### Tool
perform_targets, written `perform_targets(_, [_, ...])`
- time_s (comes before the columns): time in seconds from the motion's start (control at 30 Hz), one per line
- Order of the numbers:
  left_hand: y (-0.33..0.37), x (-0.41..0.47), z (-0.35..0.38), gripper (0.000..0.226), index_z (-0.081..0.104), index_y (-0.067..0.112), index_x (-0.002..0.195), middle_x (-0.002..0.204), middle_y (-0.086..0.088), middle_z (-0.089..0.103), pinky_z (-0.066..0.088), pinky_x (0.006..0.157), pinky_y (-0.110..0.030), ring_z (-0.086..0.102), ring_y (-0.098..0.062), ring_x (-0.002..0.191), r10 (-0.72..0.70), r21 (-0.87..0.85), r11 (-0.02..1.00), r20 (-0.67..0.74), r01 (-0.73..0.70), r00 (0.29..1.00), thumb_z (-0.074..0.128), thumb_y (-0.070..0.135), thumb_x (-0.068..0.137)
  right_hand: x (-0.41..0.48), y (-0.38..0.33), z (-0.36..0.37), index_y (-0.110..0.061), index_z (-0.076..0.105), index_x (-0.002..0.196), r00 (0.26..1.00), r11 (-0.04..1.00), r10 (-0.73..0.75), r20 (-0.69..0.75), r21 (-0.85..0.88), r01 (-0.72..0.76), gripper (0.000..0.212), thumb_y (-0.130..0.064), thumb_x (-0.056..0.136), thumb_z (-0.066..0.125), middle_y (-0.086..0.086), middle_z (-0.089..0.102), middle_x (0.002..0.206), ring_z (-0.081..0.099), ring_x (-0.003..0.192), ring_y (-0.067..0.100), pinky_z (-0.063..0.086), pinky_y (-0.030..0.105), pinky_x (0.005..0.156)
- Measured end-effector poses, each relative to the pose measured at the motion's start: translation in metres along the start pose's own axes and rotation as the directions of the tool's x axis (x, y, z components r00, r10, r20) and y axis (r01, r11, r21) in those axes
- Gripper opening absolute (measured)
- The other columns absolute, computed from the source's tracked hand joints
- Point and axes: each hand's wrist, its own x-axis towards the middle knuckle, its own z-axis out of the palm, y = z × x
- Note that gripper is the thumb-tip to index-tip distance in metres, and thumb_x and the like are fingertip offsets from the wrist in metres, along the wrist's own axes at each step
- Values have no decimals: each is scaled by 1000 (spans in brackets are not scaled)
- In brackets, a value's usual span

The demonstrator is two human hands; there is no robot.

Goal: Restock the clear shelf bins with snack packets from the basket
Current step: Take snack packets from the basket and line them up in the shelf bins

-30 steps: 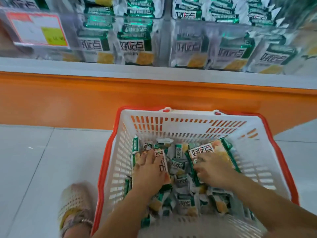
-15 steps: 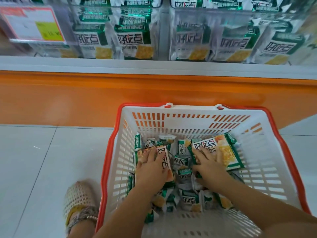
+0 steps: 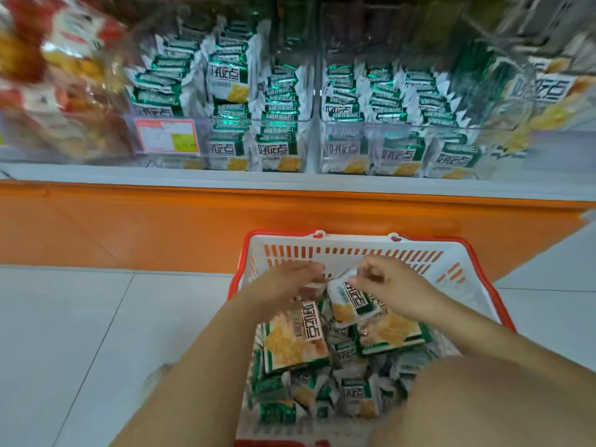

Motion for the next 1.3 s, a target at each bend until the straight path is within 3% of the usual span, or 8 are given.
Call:
perform_targets(0.17, [65, -44, -12, 29, 57, 27, 118, 115, 0, 64, 47, 88, -32, 60, -16, 104, 238, 257, 932, 97, -255, 966, 61, 33, 90, -4, -74, -46, -23, 52, 79, 986, 987, -157, -57, -30, 156, 16, -32, 91, 57, -9, 53, 70, 46, 56, -3, 34, 14, 53])
perform_targets(0.27, [95, -65, -19, 10, 61, 22, 94, 82, 10, 64, 44, 74, -29, 58, -10, 78, 371, 401, 842, 54, -360, 927, 65, 29, 88, -6, -118, -64, -23, 53, 87, 972, 976, -219, -90, -12, 219, 14, -36, 90, 58, -4, 57, 66, 46, 47, 1, 38, 19, 53])
perform_targets(0.43, [131, -103, -50, 37, 45, 7, 81, 75, -6, 37, 43, 71, -36, 44, -16, 70, 495, 453, 800, -125, -394, 860, 66, 37, 87, -6, -177, -90, -29, 53, 111, 958, 961, -230, -172, 119, 252, 35, -42, 81, 67, 6, 69, 88, 64, 75, 19, 48, 30, 71])
perform_targets(0.6, [134, -126, -83, 37, 51, 21, 113, 92, -18, 60, 51, 79, -41, 62, -22, 80, 521, 517, 784, -246, -344, 817, 67, 40, 85, 11, -203, -81, -19, 58, 98, 965, 950, -195, -173, 212, 230, 23, -21, 81, 73, -2, 65, 79, 64, 67, 8, 54, 21, 60])
perform_targets(0.8, [148, -134, -99, 36, 58, 21, 123, 103, 9, 63, 39, 62, -5, 59, -5, 75, 663, 775, 570, -238, -273, 710, 65, 30, 88, 34, -204, -46, -24, 57, 89, 892, 924, -230, -389, 199, 326, 16, -22, 83, 72, -9, 59, 85, 60, 77, 10, 49, 22, 71])
perform_targets(0.9, [168, -122, -107, 34, 61, 22, 120, 114, 5, 60, 35, 69, -16, 50, -7, 85, 722, 875, 455, -254, -166, 643, 67, 26, 87, 41, -210, -53, -28, 62, 93, 847, 908, -265, -461, 177, 380, 11, -20, 87, 66, -10, 64, 92, 56, 76, 1, 46, 13, 69])
perform_targets(1.03, [191, -97, -124, 36, 57, 24, 126, 123, 2, 59, 41, 81, -27, 56, -17, 103, 776, 911, 405, -297, -80, 556, 64, 27, 90, 55, -201, -73, -22, 57, 126, 815, 959, -268, -513, -61, 276, 36, -28, 91, 61, -3, 49, 135, 42, 125, 13, 32, 32, 107])
perform_targets(1.3, [209, -34, -149, 38, 57, 28, 126, 126, -1, 60, 41, 99, -40, 56, -24, 113, 741, 946, 296, -315, 133, 593, 64, 33, 89, 67, -179, -66, -27, 34, 145, 929, 949, -132, -345, -314, 19, 63, -44, 89, 58, -1, 10, 158, 29, 137, 33, 25, 44, 112])
